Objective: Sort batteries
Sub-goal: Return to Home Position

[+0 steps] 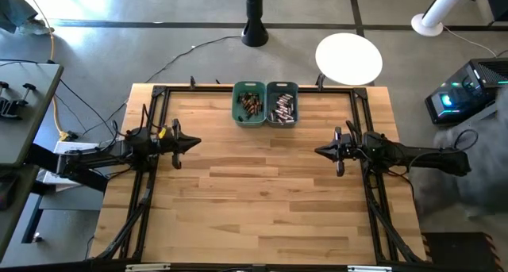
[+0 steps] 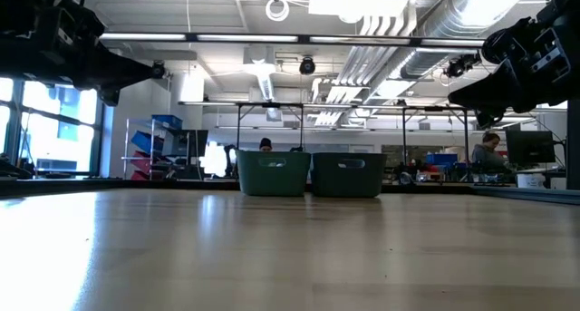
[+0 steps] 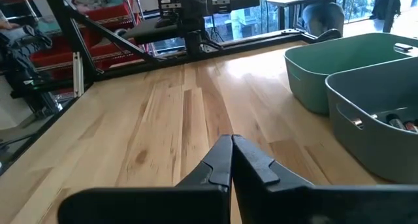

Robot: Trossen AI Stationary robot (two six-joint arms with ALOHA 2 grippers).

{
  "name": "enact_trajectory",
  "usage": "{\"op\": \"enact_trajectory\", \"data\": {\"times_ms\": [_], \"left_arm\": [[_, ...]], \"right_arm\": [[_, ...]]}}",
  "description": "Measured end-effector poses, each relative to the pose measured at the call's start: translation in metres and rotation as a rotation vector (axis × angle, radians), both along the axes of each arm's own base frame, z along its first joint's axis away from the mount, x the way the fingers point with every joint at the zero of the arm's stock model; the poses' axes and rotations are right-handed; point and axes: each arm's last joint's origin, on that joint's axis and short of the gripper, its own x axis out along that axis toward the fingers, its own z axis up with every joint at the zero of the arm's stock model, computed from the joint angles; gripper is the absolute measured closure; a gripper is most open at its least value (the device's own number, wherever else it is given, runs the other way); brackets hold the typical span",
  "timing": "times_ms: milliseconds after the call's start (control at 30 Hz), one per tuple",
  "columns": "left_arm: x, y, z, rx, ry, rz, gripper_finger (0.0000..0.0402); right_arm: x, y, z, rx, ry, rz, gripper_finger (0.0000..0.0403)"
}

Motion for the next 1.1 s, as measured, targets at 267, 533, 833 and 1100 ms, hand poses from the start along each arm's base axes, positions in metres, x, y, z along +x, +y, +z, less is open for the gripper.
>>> {"op": "enact_trajectory", "data": {"times_ms": [267, 533, 833, 1100], "left_arm": [[-0.001, -0.01, 0.004, 0.004, -0.04, -0.09, 0.0396], [-0.001, -0.022, 0.004, 0.002, -0.045, -0.209, 0.0396], [0.0, -0.023, 0.002, 0.001, -0.024, -0.217, 0.0396], [0.0, -0.022, 0.002, 0.106, -0.017, -0.189, 0.0396]], "right_arm": [[-0.002, 0.007, 0.004, -0.005, -0.045, 0.061, 0.0401], [-0.01, 0.015, 0.017, -0.011, -0.2, 0.142, 0.0401], [-0.01, 0.016, 0.015, -0.009, -0.181, 0.153, 0.0401], [-0.01, 0.016, 0.014, -0.019, -0.181, 0.153, 0.0401]]}}
